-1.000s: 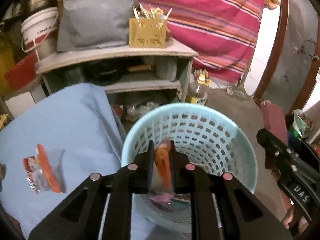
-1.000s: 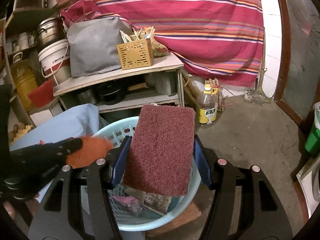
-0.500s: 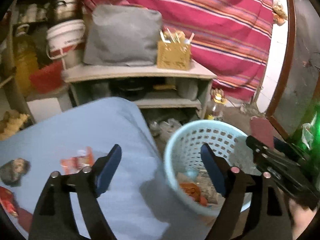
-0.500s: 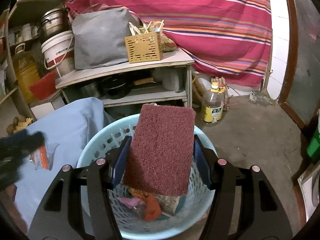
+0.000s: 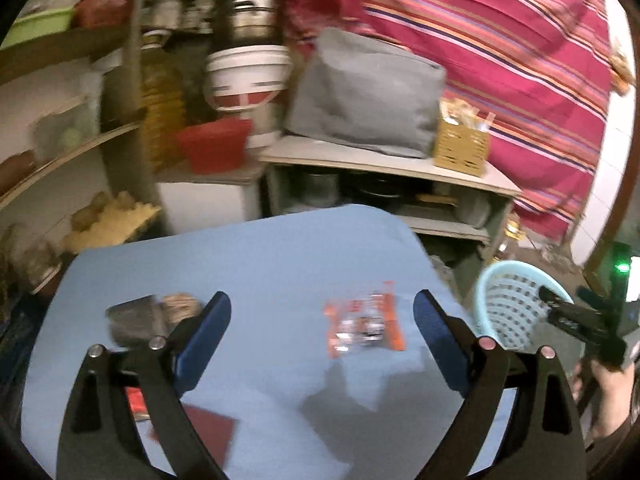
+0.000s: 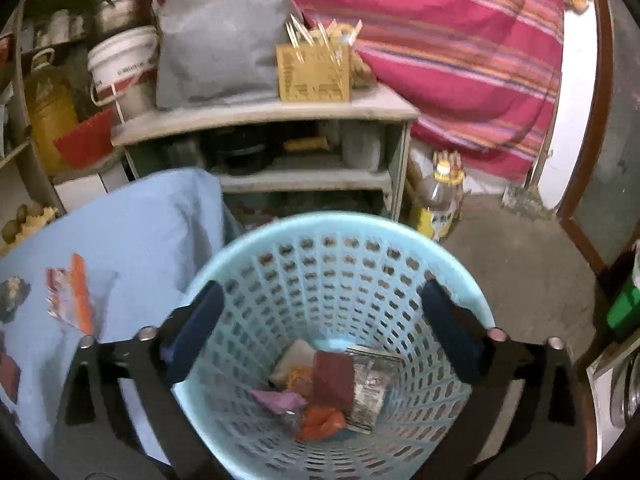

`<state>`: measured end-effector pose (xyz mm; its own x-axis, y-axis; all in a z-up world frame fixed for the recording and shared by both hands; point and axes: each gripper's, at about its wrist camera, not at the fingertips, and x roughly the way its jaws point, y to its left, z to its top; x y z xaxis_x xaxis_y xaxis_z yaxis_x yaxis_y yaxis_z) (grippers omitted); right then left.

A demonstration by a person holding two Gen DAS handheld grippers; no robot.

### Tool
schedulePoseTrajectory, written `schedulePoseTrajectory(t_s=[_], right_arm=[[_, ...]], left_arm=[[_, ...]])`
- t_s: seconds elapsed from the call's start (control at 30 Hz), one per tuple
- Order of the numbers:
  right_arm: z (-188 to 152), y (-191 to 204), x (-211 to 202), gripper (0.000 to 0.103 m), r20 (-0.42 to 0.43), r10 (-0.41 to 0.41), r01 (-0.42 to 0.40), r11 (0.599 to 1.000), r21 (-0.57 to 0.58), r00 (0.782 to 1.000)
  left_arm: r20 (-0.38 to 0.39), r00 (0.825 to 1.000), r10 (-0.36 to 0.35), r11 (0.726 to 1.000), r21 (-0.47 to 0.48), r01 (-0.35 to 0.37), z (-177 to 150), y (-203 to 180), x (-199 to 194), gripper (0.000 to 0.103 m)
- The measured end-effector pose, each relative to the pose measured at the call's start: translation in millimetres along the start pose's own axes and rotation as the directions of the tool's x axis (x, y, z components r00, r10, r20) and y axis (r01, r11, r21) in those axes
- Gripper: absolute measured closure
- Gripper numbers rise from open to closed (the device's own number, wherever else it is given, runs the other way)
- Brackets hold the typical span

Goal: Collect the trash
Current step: 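Move both tools back over the table toward the remaining trash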

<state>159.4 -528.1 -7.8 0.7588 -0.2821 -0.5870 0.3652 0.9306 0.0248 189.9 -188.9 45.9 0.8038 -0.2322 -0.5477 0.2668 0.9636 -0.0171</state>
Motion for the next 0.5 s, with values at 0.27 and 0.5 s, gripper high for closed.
schedulePoseTrajectory(t_s=[0.27,0.5], right_arm=[[-6.0,89.9,-33.6,0.004,0.032,0.139,-0.135,0.986,-0.101,0.990],[-12.3,146.0,-35.7,0.004,0.013,0.233,-0.229,0.963,-0.145,0.972]], left_arm=[[0.038,0.989,0.142,0.990,-0.012,-0.141,-8.9,81.5,-32.1,0.006],[0.010,0.970,0.242,0.970,-0.036,-0.241,-38.5,139.4,-33.9,0.004]])
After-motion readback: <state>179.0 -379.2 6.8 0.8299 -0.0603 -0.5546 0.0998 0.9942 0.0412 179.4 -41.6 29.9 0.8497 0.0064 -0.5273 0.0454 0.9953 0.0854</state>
